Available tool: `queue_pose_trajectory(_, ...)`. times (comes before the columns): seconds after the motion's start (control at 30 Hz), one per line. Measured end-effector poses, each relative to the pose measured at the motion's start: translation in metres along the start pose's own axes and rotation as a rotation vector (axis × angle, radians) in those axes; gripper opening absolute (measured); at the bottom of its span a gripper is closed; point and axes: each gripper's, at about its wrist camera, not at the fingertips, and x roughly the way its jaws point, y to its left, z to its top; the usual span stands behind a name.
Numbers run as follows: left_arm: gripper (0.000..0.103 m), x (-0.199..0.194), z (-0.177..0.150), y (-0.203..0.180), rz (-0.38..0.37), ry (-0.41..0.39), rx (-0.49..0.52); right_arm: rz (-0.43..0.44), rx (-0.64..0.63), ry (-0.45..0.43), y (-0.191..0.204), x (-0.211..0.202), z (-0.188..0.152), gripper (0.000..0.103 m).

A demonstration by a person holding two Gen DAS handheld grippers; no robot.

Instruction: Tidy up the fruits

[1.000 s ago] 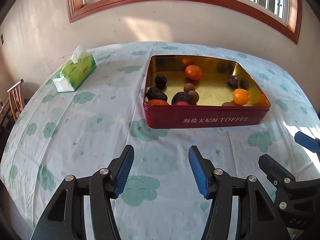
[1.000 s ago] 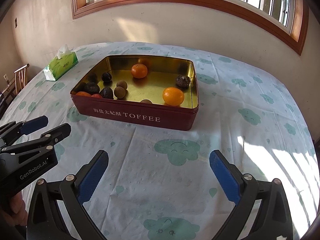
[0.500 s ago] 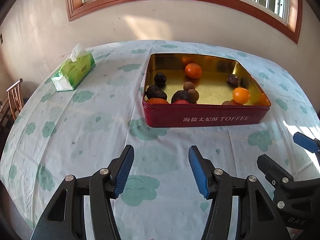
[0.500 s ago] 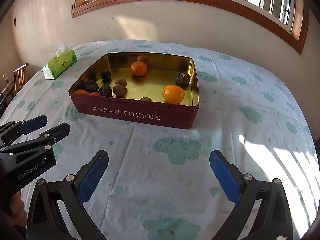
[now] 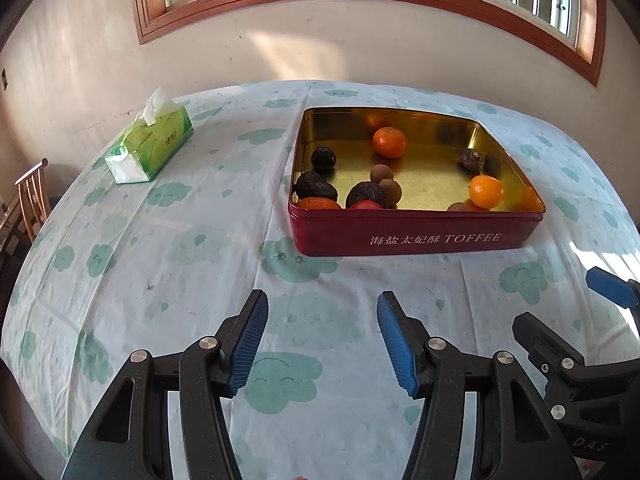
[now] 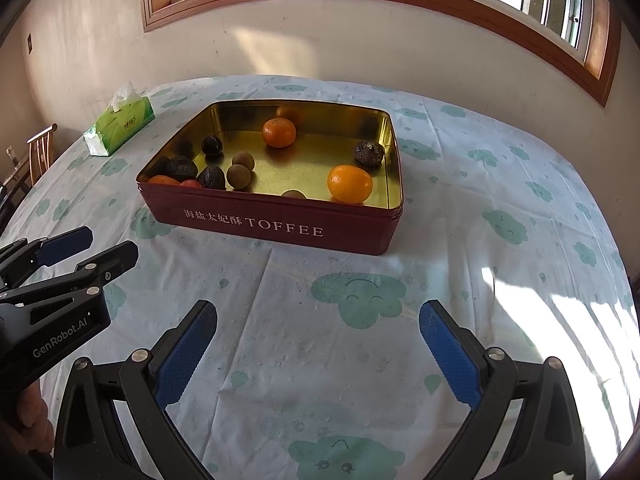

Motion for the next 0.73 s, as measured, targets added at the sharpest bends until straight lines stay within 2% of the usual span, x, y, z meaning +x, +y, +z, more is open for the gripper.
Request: queue_pose_trajectory(0.73, 0.058, 0.0, -0.0022, -0.0038, -0.01, 0.001, 0.009, 0.004, 0.01, 0.019, -0.0009, 0.005, -0.0063, 0.1)
